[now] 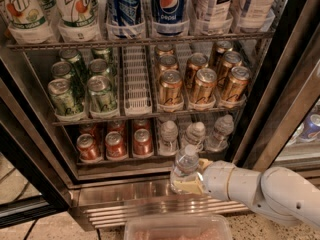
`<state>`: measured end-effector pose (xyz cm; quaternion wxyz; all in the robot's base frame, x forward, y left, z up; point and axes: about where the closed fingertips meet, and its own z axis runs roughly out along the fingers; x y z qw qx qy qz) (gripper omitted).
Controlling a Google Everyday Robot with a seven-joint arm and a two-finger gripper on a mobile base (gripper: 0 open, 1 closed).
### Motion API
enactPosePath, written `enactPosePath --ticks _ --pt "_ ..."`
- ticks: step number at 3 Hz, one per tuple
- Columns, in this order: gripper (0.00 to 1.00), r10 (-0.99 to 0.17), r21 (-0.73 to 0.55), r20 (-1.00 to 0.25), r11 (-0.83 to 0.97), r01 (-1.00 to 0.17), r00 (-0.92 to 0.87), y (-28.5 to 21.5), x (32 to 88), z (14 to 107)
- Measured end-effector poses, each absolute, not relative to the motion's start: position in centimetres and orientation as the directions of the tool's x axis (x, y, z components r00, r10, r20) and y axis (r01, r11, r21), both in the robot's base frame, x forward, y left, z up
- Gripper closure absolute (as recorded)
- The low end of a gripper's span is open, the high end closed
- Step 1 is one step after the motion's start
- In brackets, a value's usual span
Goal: Pick water bottle from bottom shelf of fridge
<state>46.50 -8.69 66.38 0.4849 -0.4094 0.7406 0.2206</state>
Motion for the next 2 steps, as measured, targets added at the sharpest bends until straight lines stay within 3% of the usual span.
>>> enactPosePath --ticks 2 --pt "1.00 -0.379 -0.002 -0.910 0.407 -0.914 -0.167 -6.1 43.1 66.8"
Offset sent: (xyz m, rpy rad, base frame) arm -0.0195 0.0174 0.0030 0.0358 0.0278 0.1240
